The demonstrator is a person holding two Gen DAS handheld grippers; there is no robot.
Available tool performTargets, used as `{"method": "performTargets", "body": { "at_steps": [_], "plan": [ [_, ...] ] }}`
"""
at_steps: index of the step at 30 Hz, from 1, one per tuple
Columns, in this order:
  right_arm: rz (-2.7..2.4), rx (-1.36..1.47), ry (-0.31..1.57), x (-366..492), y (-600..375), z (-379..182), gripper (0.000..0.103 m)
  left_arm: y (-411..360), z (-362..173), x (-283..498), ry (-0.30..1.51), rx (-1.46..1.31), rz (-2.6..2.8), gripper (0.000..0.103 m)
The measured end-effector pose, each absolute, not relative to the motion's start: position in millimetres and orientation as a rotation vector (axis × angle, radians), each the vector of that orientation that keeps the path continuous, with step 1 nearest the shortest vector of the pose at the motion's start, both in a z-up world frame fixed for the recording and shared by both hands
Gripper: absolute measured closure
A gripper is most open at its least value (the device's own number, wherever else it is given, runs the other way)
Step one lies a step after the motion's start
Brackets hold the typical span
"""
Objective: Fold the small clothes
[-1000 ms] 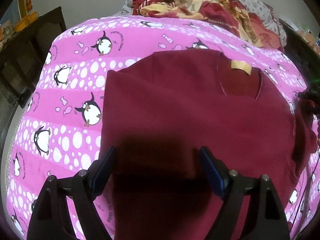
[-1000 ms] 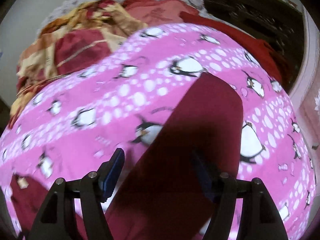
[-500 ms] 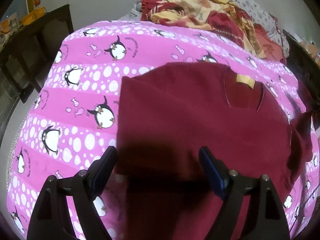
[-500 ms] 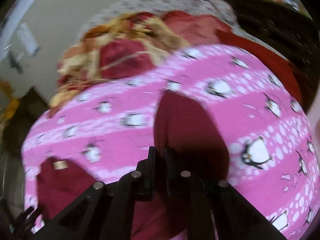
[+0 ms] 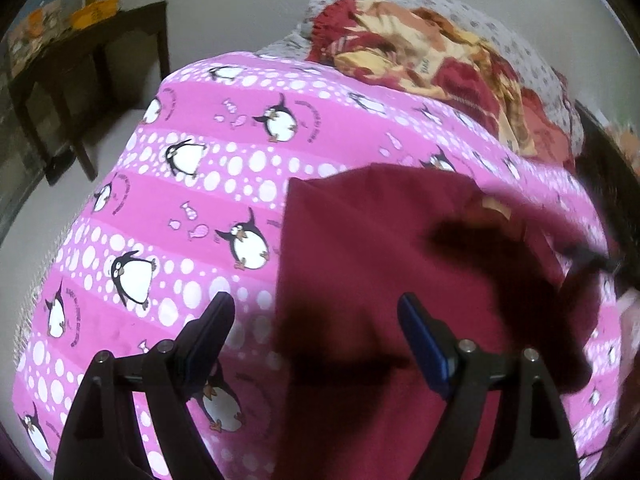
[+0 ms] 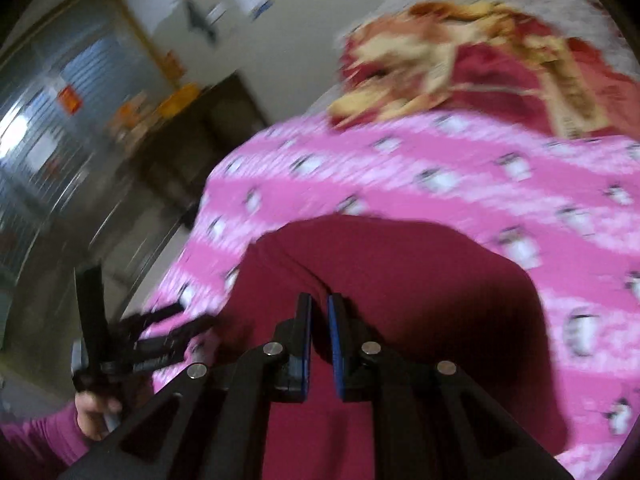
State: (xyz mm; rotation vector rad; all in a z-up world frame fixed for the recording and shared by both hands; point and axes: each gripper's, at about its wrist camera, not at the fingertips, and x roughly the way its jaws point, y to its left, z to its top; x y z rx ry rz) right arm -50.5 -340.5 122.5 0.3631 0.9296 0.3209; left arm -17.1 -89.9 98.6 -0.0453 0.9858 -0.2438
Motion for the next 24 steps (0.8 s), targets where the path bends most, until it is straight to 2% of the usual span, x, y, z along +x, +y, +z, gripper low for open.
{"method": "performTargets", "body": {
  "at_steps": [5, 7, 9, 11, 16, 18, 19, 20, 21, 22, 24],
  "plan": [
    [0.378, 0.36, 1.116, -34, -304, 68, 0.09, -88, 101, -12, 0.986, -0.073, -0.252, 0.02],
    [0.376, 0.378, 1.146, -39, -303, 64, 0.077, -95, 101, -12, 0.977, -0.046, -0.274, 0.02],
    [0.366, 0.376, 1.106, -52, -315, 79, 0.052, -105, 97, -10, 0.985, -0.003, -0.297, 0.02],
    [0.346, 0.36, 1.064, -65, -334, 96, 0.038, -116, 88, -6, 1.009, 0.027, -0.313, 0.02],
    [0.155, 0.297, 1.036, -112, -400, 126, 0.031, -146, 62, 7, 1.048, 0.092, -0.335, 0.021],
    [0.048, 0.309, 1.055, -132, -437, 127, 0.031, -155, 55, 10, 1.074, 0.096, -0.361, 0.041],
    [0.011, 0.327, 1.063, -139, -451, 125, 0.031, -162, 51, 11, 1.094, 0.105, -0.378, 0.068],
    [-0.044, 0.365, 1.073, -150, -475, 118, 0.031, -166, 48, 11, 1.112, 0.11, -0.388, 0.085],
    [-0.07, 0.385, 1.078, -155, -485, 116, 0.031, -168, 49, 11, 1.107, 0.125, -0.375, 0.085],
    [-0.098, 0.405, 1.083, -161, -497, 111, 0.031, -169, 52, 9, 1.088, 0.136, -0.38, 0.092],
    [-0.133, 0.453, 1.095, -170, -514, 96, 0.031, -167, 61, 6, 1.061, 0.146, -0.39, 0.093]
  ]
}}
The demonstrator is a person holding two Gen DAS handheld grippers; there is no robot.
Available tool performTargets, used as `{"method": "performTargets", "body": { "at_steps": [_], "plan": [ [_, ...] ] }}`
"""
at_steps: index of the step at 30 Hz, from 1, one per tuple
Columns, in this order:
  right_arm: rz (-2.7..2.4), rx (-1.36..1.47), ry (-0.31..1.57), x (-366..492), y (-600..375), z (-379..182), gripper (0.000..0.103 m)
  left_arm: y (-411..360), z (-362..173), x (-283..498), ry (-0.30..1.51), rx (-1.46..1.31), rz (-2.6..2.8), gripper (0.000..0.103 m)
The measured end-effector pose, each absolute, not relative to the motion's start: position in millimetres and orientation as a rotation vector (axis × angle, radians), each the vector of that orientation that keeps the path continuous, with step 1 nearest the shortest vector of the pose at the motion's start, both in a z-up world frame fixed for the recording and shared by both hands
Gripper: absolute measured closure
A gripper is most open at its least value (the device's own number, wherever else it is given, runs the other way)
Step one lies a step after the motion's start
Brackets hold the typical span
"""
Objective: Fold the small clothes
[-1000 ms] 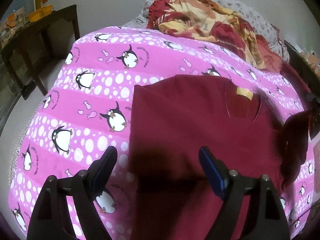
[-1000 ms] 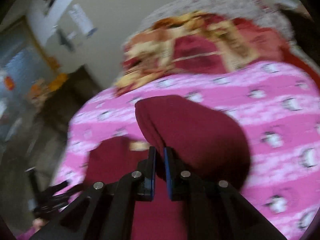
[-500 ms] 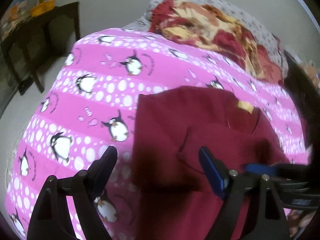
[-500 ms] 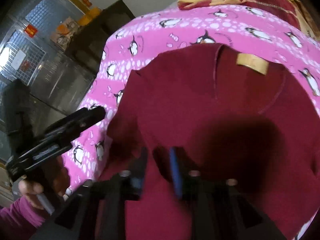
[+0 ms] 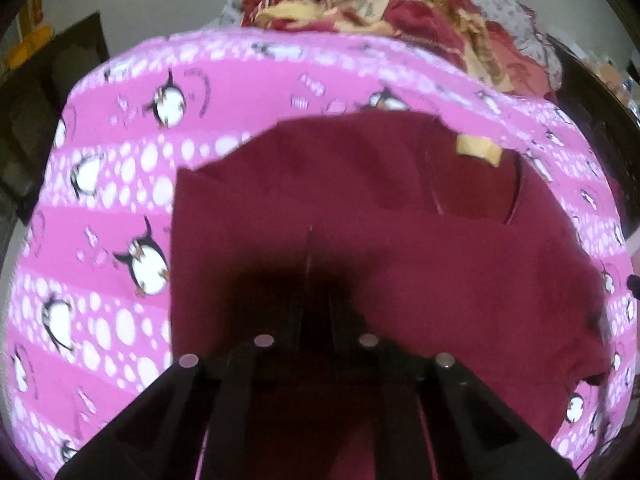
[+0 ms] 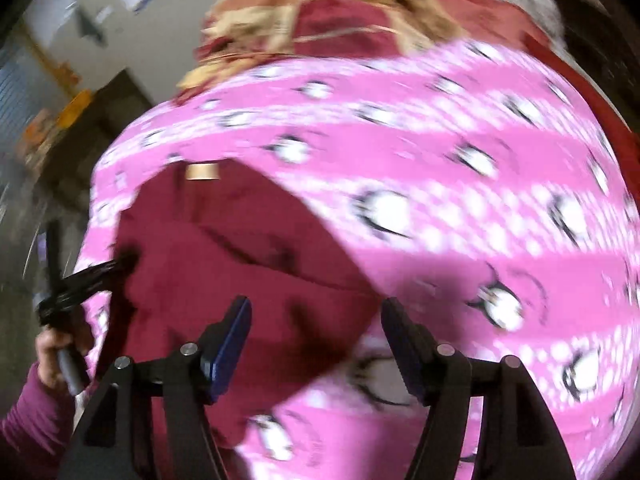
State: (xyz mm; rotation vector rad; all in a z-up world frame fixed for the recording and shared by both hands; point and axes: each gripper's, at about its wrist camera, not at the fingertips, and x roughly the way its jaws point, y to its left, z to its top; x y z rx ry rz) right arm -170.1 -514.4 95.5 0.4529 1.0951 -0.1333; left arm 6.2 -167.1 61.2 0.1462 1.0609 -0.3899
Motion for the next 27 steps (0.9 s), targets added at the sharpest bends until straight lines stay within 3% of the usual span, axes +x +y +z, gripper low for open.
{"method": "performTargets", "body": {
  "at_steps": [6, 22, 23, 24, 25, 26, 27],
  "plan": [
    [-0.081, 0.558, 1.08, -169, -514, 75, 0.031, -114, 106, 10, 0.969, -0.014, -0.342, 0.094],
    [-0.02, 0.686, 1.018, -135, -492, 53, 0.021, -91, 81, -1, 1.024, 0.035, -0.224, 0.094],
    [-0.023, 0.673, 1.025, -131, -488, 49, 0.024, -94, 82, -2, 1.018, 0.047, -0.226, 0.094],
    [-0.057, 0.629, 1.025, -127, -485, 48, 0.055, -95, 83, -3, 1.016, 0.052, -0.229, 0.094],
    [-0.078, 0.583, 1.016, -125, -483, 51, 0.076, -98, 84, -3, 1.018, 0.054, -0.235, 0.094],
    [-0.086, 0.542, 0.994, -124, -481, 58, 0.089, -99, 85, -3, 1.023, 0.05, -0.247, 0.094],
    [-0.107, 0.496, 0.966, -124, -481, 67, 0.09, -101, 85, -4, 1.026, 0.049, -0.256, 0.094]
  ]
}}
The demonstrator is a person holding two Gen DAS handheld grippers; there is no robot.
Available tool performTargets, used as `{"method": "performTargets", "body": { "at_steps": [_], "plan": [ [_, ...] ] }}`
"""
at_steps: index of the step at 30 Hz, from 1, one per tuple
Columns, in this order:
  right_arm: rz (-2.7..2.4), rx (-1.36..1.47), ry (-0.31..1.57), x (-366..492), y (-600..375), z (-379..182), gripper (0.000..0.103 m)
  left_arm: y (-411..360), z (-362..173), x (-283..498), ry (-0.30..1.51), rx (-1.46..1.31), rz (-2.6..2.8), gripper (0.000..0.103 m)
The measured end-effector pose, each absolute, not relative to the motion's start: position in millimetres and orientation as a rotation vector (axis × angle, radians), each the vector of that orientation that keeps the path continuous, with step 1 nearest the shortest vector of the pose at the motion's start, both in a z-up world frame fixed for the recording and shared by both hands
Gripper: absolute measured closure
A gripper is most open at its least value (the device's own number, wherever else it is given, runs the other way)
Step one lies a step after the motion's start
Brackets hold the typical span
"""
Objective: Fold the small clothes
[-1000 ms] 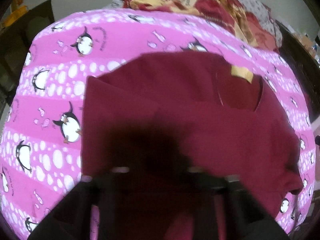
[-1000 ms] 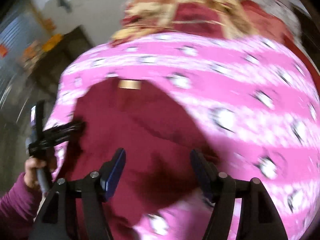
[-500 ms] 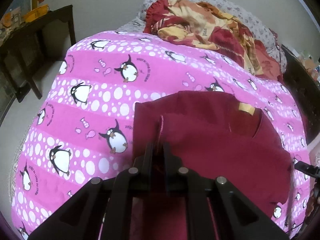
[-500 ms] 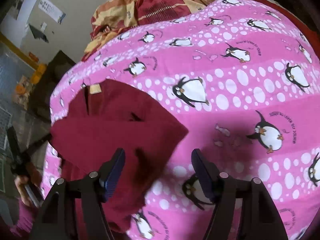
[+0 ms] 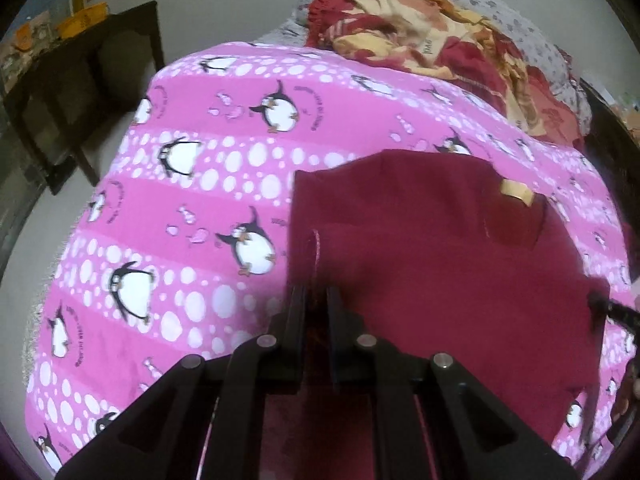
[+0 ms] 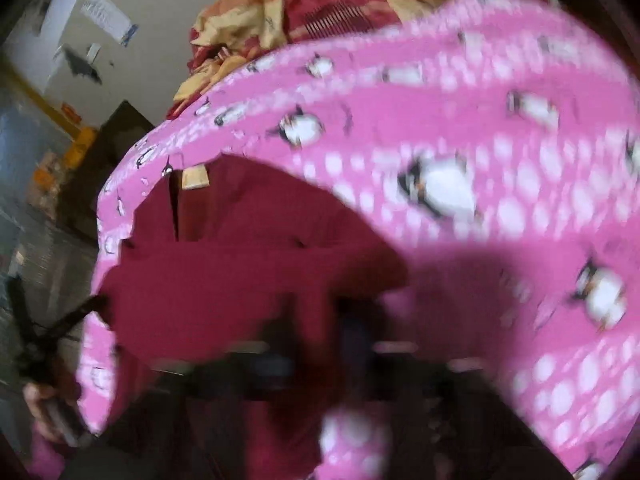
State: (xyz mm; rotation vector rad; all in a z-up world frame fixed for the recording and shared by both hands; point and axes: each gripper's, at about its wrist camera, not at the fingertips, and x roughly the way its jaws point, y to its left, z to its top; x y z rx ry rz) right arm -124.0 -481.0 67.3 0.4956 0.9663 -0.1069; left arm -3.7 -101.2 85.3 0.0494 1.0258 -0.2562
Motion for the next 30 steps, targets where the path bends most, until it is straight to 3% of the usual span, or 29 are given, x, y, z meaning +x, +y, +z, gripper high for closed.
{"method": "performTargets", "body": {
  "at_steps": [3, 8, 10, 12, 15, 17, 21, 24, 27, 30],
  "plan": [
    [-0.182, 0.371, 0.941, -122, -483, 83, 0.091, -114, 80, -3, 1.03, 0.073, -0.274, 0.094],
    [-0.212, 0.402, 1.025, -112, -499, 57, 0.09, -131, 52, 1, 1.059, 0.138, -0.234, 0.094],
    [-0.226, 0.441, 1.01, -122, -502, 64, 0.078, -130, 53, 0, 1.05, 0.138, -0.238, 0.094],
    [-0.248, 0.441, 1.003, -133, -501, 76, 0.048, -128, 56, -1, 1.044, 0.137, -0.251, 0.093],
    [-0.151, 0.406, 1.009, -148, -480, 94, 0.046, -122, 62, -2, 1.04, 0.12, -0.267, 0.078],
    [-0.089, 0.346, 1.05, -154, -458, 93, 0.047, -118, 65, -3, 1.026, 0.105, -0.258, 0.062],
    [-0.158, 0.123, 1.196, -156, -420, 54, 0.047, -116, 65, -4, 1.035, 0.092, -0.243, 0.061],
    [-0.172, 0.134, 1.215, -160, -426, 45, 0.047, -116, 73, -9, 1.016, 0.094, -0.261, 0.06],
    [-0.193, 0.148, 1.17, -163, -435, 71, 0.047, -118, 82, -14, 0.97, 0.112, -0.258, 0.04],
    [-0.199, 0.201, 1.085, -156, -448, 95, 0.047, -124, 83, -12, 0.94, 0.129, -0.251, 0.038]
  ]
}}
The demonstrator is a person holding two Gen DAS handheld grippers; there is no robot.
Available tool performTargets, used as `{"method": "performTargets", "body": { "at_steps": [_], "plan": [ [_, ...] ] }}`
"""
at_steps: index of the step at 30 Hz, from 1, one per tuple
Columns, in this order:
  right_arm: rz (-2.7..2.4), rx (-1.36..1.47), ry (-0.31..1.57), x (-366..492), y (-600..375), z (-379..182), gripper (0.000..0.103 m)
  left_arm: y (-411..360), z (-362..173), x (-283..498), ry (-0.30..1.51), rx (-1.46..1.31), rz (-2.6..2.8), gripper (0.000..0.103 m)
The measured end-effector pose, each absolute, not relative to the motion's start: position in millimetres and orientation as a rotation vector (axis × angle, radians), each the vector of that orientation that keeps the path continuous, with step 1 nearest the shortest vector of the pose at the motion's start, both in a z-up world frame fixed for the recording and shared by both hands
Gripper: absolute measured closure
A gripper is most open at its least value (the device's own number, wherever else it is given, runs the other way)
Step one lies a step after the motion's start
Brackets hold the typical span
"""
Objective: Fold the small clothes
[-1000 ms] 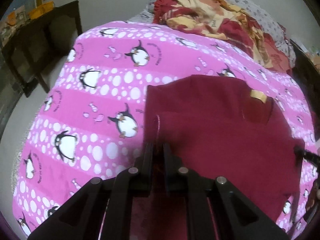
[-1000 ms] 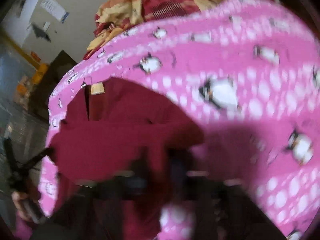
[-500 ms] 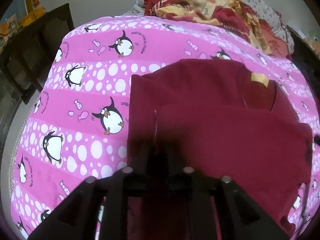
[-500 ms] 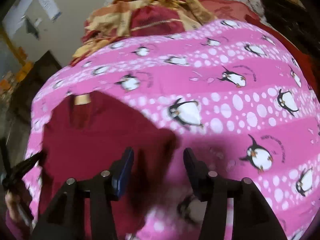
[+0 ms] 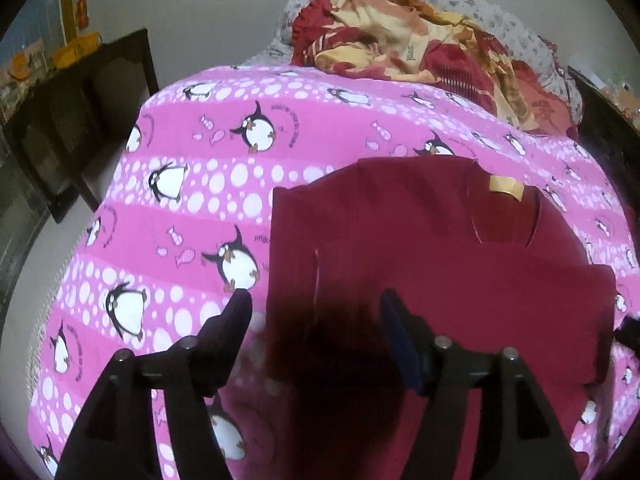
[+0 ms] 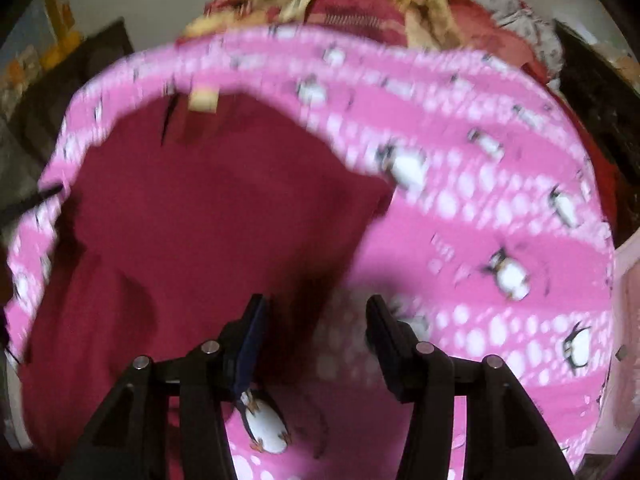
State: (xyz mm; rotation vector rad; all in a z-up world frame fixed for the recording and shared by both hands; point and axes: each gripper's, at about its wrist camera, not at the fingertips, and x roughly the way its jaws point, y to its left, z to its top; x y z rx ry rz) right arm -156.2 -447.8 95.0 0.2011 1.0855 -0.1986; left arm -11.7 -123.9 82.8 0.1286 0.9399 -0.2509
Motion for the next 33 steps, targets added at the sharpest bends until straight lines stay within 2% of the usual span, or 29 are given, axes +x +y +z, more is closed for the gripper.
{"method": "performTargets", "body": {
  "at_steps": [11, 15, 19, 22, 29, 33],
  "plan": [
    [-0.23, 0.311, 1.072, -89, -458, 56, 0.046, -147, 48, 4, 1.006, 0.181, -0.239, 0.037],
    [-0.24, 0.291, 1.088, -77, -460, 53, 0.047, -150, 42, 7, 1.005, 0.197, -0.23, 0.034],
    [-0.227, 0.252, 1.073, -91, -448, 75, 0.046, -148, 41, 8, 1.008, 0.187, -0.23, 0.033],
    [-0.188, 0.232, 1.078, -116, -435, 85, 0.039, -147, 42, 7, 1.009, 0.183, -0.233, 0.033],
    [-0.209, 0.125, 1.205, -143, -416, 46, 0.033, -135, 55, -10, 1.01, 0.165, -0.248, 0.033],
    [-0.211, 0.221, 1.203, -148, -427, 43, 0.031, -126, 64, -29, 1.023, 0.158, -0.267, 0.031]
  ]
}}
